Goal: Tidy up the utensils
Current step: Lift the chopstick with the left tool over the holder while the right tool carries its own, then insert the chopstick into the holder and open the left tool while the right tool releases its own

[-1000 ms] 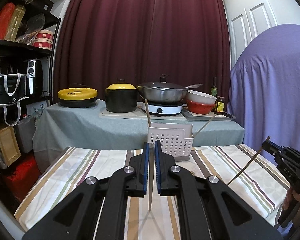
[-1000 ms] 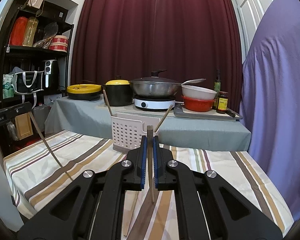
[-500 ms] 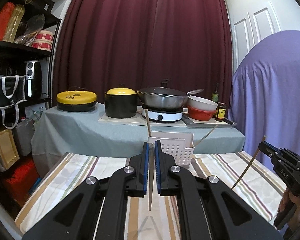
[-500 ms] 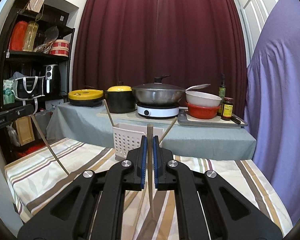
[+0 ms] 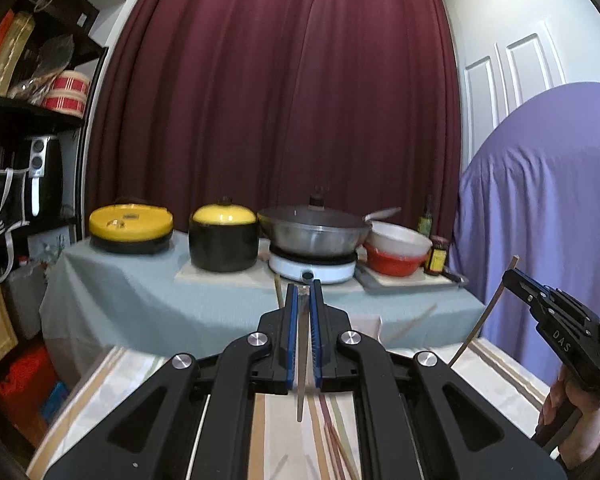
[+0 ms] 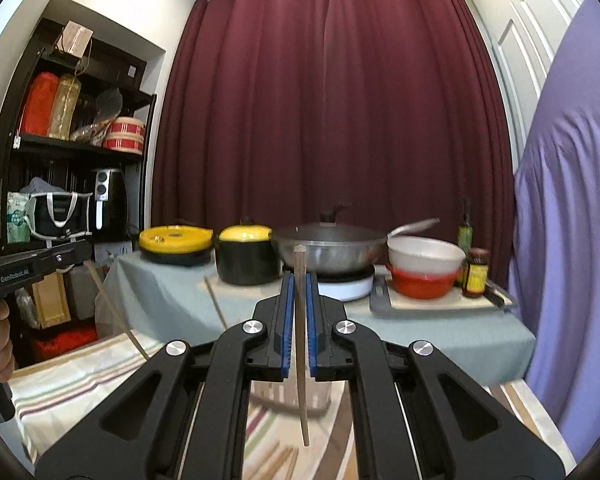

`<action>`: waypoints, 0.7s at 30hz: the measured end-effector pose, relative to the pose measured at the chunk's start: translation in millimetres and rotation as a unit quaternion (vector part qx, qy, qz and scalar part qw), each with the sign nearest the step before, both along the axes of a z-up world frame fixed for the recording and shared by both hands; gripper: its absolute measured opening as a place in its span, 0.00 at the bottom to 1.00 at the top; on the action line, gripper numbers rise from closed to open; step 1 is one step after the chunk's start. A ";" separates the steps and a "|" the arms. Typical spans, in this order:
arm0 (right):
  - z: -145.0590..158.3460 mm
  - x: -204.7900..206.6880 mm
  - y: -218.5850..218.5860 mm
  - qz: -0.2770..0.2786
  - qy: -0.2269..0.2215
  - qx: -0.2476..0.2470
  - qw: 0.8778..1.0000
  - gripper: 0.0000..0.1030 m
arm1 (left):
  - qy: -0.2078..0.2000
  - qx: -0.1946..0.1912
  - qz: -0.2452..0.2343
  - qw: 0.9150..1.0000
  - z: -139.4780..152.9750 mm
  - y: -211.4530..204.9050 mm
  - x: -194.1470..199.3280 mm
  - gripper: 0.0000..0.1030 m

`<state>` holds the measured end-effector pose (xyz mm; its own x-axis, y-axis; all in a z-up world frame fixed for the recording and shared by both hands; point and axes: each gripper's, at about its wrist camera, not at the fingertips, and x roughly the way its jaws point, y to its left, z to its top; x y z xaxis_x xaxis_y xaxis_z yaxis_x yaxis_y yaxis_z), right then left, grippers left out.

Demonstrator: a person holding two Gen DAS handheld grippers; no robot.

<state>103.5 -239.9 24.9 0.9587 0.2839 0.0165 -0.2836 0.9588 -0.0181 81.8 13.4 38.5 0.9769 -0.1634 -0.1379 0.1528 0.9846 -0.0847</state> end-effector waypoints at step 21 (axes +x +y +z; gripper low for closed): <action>12.3 142.1 7.3 0.005 -0.011 0.038 0.999 0.06 | -0.037 -0.006 0.011 0.999 28.9 -12.2 128.0 0.06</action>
<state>245.6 -232.6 37.2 0.9552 0.2897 0.0603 -0.2927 0.9549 0.0491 209.8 1.2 67.4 0.9877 -0.1431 -0.0628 0.1375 0.9867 -0.0864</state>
